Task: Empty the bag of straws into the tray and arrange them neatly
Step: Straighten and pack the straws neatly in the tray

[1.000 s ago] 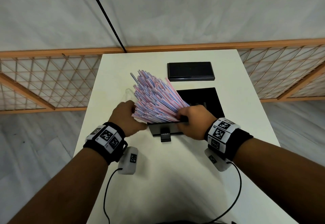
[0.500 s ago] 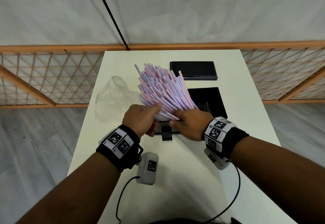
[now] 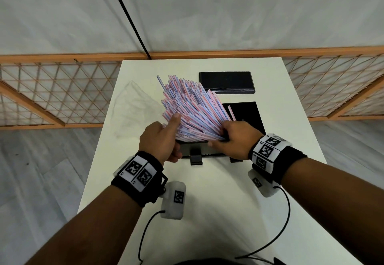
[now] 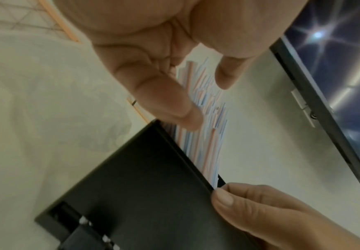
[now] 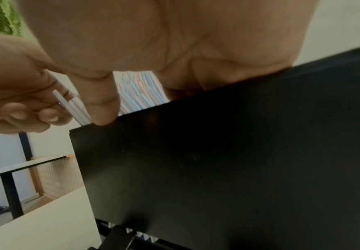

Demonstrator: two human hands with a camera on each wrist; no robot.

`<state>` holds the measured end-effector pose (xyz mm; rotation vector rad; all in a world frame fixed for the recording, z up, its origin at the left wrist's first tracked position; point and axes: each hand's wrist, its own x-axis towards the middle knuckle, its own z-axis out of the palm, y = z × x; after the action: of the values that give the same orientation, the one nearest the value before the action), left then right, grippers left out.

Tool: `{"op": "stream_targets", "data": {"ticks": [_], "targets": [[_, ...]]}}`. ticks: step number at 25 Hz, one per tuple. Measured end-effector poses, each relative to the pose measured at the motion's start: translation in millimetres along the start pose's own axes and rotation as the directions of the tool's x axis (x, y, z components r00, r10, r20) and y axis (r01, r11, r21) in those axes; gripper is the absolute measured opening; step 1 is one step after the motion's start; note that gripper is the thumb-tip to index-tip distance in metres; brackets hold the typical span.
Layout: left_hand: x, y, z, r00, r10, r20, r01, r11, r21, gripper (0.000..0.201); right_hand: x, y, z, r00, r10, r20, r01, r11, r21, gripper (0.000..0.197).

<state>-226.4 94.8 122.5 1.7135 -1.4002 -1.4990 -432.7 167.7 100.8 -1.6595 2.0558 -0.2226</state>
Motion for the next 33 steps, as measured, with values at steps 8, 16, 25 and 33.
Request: {"op": "stream_targets", "data": {"ticks": [8, 16, 25, 33], "targets": [[-2, -1, 10, 0.998, 0.026, 0.061, -0.031, 0.995, 0.091, 0.063, 1, 0, 3, 0.967, 0.244, -0.072, -0.253, 0.955, -0.153, 0.127], [0, 1, 16, 0.995, 0.038, 0.091, -0.047, 0.994, 0.098, 0.05, 27, -5, -13, 0.923, 0.369, 0.11, -0.383, 0.907, 0.174, 0.065], [3, -1, 16, 0.993, 0.051, 0.104, -0.063, 0.991, 0.119, 0.048, 33, -15, -17, 0.995, 0.097, 0.024, -0.095, 0.992, -0.078, 0.024], [0, 2, 13, 0.994, 0.048, 0.1, -0.059, 0.992, 0.113, 0.04, 35, -18, -24, 0.993, 0.003, -0.116, -0.001, 1.0, 0.022, 0.036]]}}
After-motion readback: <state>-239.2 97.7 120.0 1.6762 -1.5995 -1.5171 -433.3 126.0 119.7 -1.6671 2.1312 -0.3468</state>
